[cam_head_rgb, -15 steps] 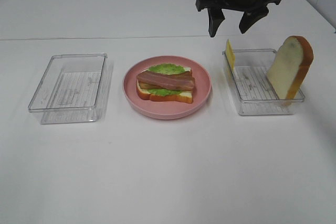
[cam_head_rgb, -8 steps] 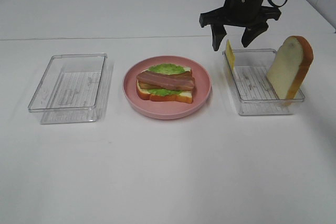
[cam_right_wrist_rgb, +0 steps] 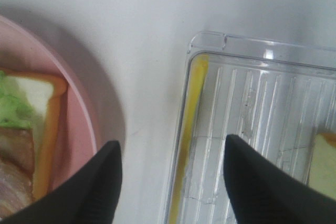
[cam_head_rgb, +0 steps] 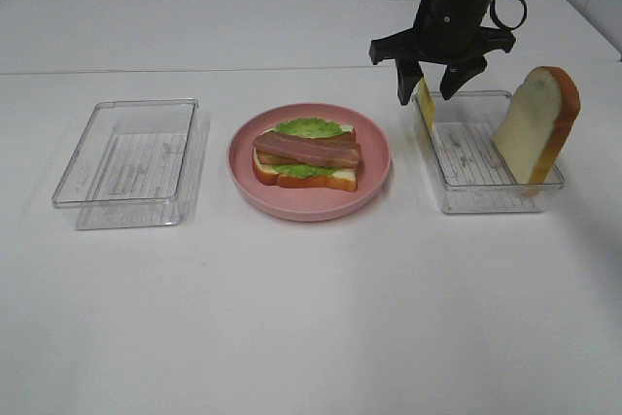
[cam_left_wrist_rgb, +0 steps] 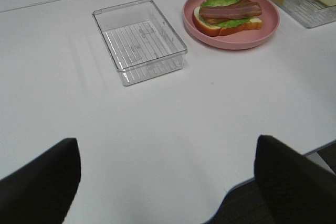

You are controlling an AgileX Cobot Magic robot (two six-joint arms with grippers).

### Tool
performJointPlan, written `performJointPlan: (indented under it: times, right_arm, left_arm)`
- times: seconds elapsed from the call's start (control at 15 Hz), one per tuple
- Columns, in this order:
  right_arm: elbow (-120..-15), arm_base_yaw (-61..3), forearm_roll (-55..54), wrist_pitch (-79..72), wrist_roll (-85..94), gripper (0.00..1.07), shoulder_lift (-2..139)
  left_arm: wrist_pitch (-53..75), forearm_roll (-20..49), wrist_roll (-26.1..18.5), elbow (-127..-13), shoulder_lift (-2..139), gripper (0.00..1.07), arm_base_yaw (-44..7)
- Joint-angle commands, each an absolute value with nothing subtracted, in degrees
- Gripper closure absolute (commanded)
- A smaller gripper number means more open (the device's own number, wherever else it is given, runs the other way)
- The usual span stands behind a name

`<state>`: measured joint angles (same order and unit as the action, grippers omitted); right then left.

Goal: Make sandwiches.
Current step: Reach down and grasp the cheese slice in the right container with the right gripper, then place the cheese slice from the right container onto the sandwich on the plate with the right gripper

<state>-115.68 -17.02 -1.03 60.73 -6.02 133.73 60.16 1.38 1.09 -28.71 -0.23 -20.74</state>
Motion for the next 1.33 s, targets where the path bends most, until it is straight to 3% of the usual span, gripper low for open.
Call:
performJointPlan:
  times: [0.07,0.13,0.27,1.13,1.33]
  right_arm:
    - [-115.97,-16.79,-0.69,60.56,-6.07,0.65,134.36]
    - [-115.97,-16.79,-0.69,60.68,-6.07,0.84,134.36]
    - [-115.97,-16.79,-0.69,60.73,-6.02,1.07,134.36]
    - [-116.31,-16.84,-4.01,62.22,-3.72,1.07,123.19]
    - [-116.31,-17.13,-18.51,63.14,2.98,1.07,121.12]
  left_arm:
    - [59.93,1.49,1.09,-28.59,-1.60,0.22,-20.86]
    - [59.93,1.49,1.09,-28.59,-1.60,0.22,-20.86]
    - [59.93,1.49,1.09,-28.59,-1.60,0.22,-20.86]
    - [59.93,1.49,1.09,-28.59,-1.60,0.22,-20.86]
    - [59.93,1.49,1.09,-28.59,-1.60,0.22,-20.86]
